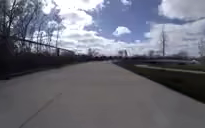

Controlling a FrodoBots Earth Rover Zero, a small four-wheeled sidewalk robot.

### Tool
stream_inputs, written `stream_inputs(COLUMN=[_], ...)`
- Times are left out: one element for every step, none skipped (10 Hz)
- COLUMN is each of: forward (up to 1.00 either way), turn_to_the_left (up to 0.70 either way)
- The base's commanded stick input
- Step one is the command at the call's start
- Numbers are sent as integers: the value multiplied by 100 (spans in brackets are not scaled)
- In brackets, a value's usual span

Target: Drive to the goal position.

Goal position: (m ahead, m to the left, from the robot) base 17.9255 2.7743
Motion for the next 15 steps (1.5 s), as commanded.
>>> stream_inputs(forward=[100,100,100,100,100,100,100,100,100,100,100,100,100,100,100], turn_to_the_left=[0,0,0,0,-7,-17,0,0,0,0,-24,-12,-6,-24,0])
